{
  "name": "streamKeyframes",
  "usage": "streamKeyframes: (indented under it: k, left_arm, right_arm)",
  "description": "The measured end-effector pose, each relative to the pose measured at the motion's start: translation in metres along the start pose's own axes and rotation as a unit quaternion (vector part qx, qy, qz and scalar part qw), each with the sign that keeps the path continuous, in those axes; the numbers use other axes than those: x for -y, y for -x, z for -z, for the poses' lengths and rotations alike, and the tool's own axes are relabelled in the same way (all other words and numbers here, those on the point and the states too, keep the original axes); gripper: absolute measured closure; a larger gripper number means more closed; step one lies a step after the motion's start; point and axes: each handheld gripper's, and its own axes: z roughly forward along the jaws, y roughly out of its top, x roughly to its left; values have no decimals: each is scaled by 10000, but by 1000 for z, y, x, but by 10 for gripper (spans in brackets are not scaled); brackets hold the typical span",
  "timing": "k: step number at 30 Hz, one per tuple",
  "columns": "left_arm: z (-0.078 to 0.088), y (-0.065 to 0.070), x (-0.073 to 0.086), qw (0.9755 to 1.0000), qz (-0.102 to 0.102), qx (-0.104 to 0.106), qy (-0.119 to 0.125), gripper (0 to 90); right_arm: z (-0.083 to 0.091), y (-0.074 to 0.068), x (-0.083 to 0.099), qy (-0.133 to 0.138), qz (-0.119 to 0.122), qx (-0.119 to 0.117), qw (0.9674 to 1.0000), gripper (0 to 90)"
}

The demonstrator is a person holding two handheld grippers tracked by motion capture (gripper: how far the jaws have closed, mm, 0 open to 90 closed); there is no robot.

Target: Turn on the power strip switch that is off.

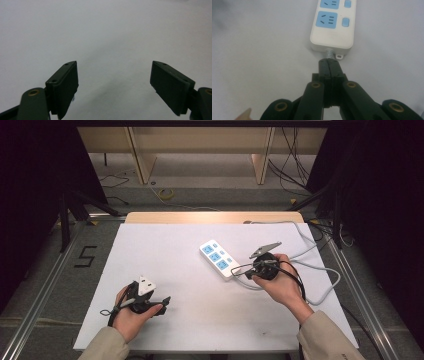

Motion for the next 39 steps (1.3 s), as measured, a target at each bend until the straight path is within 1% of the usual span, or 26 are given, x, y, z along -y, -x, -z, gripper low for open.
streamKeyframes:
  k: [2, 4, 10, 12, 13, 14, 16, 21, 22, 28, 39]
  left_arm:
    - [0, 0, 0, 10000, 5, 1, -1, 224]
    - [0, 0, 0, 10000, 1, 4, 2, 224]
    - [-1, 0, 1, 10000, 14, 13, 9, 225]
    - [-1, -1, 1, 10000, -17, 11, -19, 225]
    - [-1, -1, 2, 10000, -1, 6, -5, 224]
    - [-1, -1, 2, 10000, 12, 2, -1, 225]
    - [0, -2, 2, 10000, 29, -4, -16, 225]
    - [0, -1, 1, 10000, 9, -19, -11, 225]
    - [0, -1, 1, 10000, 5, -25, -3, 225]
    - [2, -1, 2, 10000, 4, -31, 19, 225]
    - [2, 0, 1, 10000, -9, -39, 22, 225]
  right_arm:
    - [-1, 1, -1, -11, 14, 9, 10000, 900]
    - [-2, 1, -2, -4, -25, 9, 10000, 900]
    - [-5, 2, -6, -18, 12, 11, 10000, 900]
    - [-6, 3, -8, -12, 16, 10, 10000, 900]
    - [-6, 3, -9, -27, -7, 15, 10000, 900]
    - [-7, 4, -10, -14, 28, 17, 10000, 900]
    - [-8, 4, -12, -19, 24, 9, 10000, 900]
    - [-11, 5, -15, -59, 51, 11, 10000, 900]
    - [-11, 4, -16, -86, 13, 10, 10000, 900]
    - [-13, 6, -19, -114, 82, 40, 9999, 900]
    - [-17, 10, -29, -119, 46, 93, 9999, 900]
